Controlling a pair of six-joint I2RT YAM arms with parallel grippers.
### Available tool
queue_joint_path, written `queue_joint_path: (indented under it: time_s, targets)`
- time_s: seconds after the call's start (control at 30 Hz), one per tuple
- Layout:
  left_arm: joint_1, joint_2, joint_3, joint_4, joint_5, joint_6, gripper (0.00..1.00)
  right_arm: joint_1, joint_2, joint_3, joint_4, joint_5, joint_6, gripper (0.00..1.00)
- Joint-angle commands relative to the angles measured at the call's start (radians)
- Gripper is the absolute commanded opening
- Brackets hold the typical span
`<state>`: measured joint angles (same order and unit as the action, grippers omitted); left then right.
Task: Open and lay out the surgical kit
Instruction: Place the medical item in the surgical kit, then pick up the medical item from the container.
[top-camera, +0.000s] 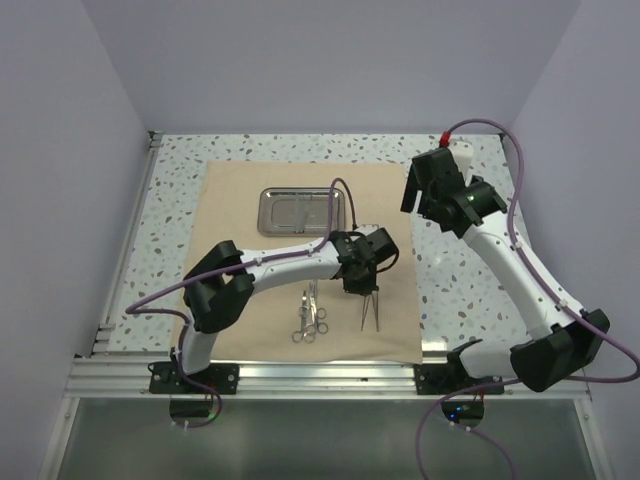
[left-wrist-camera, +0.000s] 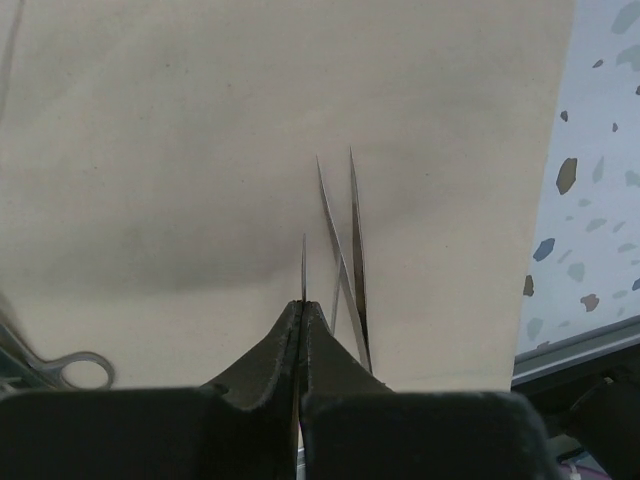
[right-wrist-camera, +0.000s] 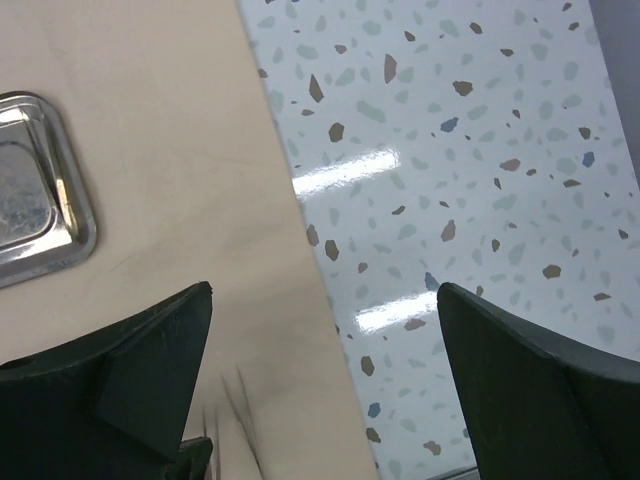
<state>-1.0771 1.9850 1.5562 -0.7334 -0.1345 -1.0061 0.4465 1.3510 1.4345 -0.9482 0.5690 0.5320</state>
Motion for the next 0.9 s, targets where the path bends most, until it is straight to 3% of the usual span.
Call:
queue_joint_path:
  time_s: [0.0, 0.03, 0.07, 0.17, 0.23, 0.33, 0.5, 0.87]
  targets:
    - [-0.03, -0.014, -0.021, 0.092, -0.008, -0.094, 0.01, -0.008, -0.101, -0.048, 0.019, 0.078, 0.034, 0.98]
    - [-0.032, -0.003, -0.024, 0.104, -0.007, -0.095, 0.09, -0.008, -0.11, -0.058, 0.017, 0.075, 0.039, 0.98]
    - [-0.038, 0.003, -0.022, 0.111, -0.002, -0.095, 0.3, -0.008, -0.122, -0.08, 0.017, 0.074, 0.049, 0.98]
    - [-0.038, 0.02, 0.014, 0.108, 0.006, -0.072, 0.61, -0.008, -0.15, -0.091, 0.0, 0.069, 0.063, 0.98]
    - [-0.038, 0.024, 0.079, 0.066, -0.008, -0.054, 0.7, -0.011, -0.162, -0.088, -0.011, 0.068, 0.063, 0.98]
    - [0.0, 0.012, 0.165, 0.009, -0.042, 0.001, 0.71, -0.011, -0.173, -0.066, -0.032, 0.059, 0.063, 0.98]
    - [0.141, 0.006, 0.197, -0.006, -0.04, 0.132, 0.61, -0.011, -0.199, -0.031, -0.076, 0.013, 0.056, 0.98]
    - [0.364, 0.28, 0.513, -0.083, -0.207, 0.49, 0.55, -0.011, -0.27, -0.059, -0.135, -0.026, 0.051, 0.98]
